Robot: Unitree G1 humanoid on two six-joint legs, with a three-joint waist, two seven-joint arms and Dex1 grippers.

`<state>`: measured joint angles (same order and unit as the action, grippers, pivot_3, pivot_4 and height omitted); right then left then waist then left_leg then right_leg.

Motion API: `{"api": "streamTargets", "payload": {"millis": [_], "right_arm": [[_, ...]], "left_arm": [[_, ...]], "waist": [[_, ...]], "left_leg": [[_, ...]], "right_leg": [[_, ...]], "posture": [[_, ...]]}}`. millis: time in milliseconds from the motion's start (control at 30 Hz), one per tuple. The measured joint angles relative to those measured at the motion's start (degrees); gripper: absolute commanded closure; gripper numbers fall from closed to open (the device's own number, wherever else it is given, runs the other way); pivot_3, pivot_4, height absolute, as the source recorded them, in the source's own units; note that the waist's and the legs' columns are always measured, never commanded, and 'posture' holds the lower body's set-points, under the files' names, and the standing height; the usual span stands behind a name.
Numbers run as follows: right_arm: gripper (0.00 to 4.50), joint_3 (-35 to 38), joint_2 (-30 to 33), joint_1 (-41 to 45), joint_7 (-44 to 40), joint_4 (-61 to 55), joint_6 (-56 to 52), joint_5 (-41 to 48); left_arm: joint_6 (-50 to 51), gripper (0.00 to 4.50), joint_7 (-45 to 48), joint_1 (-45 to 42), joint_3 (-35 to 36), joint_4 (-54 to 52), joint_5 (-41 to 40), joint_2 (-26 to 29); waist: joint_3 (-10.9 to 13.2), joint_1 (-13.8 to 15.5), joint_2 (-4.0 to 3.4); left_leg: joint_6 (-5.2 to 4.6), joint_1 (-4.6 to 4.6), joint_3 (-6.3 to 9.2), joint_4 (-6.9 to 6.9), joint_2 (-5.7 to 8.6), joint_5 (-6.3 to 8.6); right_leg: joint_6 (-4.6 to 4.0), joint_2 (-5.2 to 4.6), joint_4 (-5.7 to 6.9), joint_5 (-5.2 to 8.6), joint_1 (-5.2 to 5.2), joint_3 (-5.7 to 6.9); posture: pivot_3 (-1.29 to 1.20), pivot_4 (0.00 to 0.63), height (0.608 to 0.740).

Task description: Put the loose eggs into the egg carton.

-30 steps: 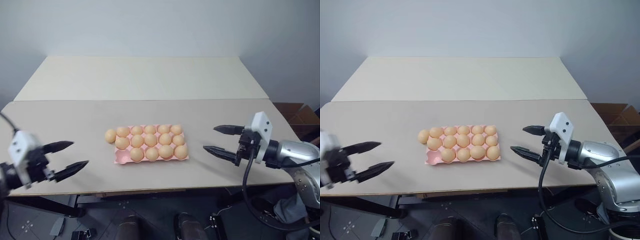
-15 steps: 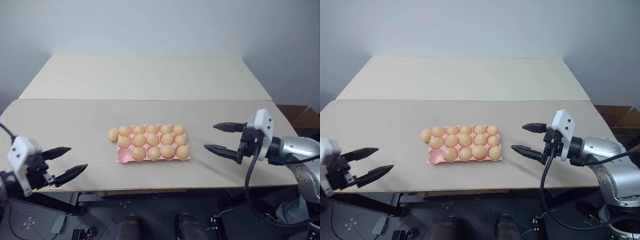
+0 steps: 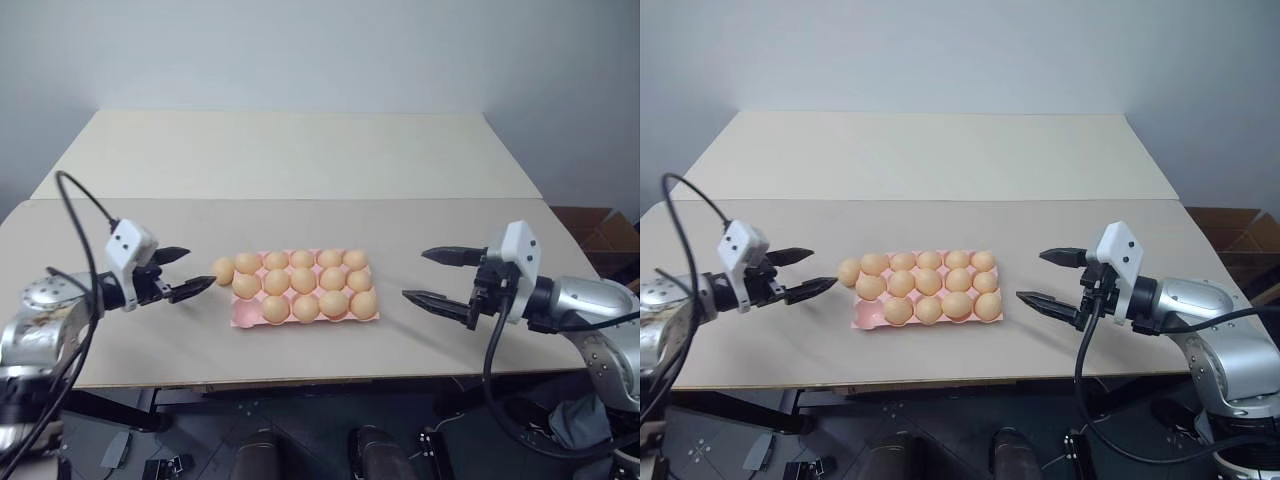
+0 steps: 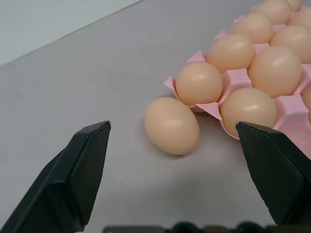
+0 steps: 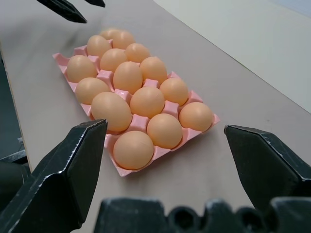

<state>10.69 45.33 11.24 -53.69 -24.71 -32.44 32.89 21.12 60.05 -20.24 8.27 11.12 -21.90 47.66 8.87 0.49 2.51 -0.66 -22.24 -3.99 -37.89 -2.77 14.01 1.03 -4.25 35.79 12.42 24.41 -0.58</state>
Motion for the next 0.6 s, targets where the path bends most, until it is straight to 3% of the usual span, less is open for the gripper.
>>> {"api": "streamTargets", "payload": {"millis": [133, 333, 600], "right_arm": [[0.0, 0.17, -0.12, -1.05, 1.43, -1.66, -0.04, 0.14], [0.0, 0.7, -0.22, -2.0, 2.42, -3.4, -0.1, 1.26], [0.0, 0.93, -0.21, -2.87, 3.83, -4.38, -0.23, 2.2]], "left_arm": [[-5.9, 0.01, 4.81, -6.27, -5.16, 10.76, 4.32, -0.5], [-12.04, 0.01, 7.7, -14.84, -7.55, 23.66, 8.49, -2.86], [-15.0, 0.01, 10.48, -17.64, -8.8, 29.77, 10.76, -5.66]], "waist": [[0.0, 0.04, 0.01], [-0.01, 0.12, 0.02], [-0.02, -0.01, 0.02]], "left_leg": [[0.0, 0.0, 0.0, -0.01, 0.03, 0.0], [-0.01, -0.04, 0.02, -0.02, 0.03, 0.0], [-0.01, -0.06, 0.05, -0.05, 0.04, 0.0]], "right_leg": [[0.04, -0.01, -0.01, -0.02, -0.01, 0.01], [0.07, -0.01, -0.02, -0.03, -0.03, 0.03], [0.13, -0.02, 0.0, -0.04, -0.02, 0.04]], "posture": [[0.0, 0.15, 0.74], [0.0, 0.15, 0.74], [0.0, 0.15, 0.74]]}}
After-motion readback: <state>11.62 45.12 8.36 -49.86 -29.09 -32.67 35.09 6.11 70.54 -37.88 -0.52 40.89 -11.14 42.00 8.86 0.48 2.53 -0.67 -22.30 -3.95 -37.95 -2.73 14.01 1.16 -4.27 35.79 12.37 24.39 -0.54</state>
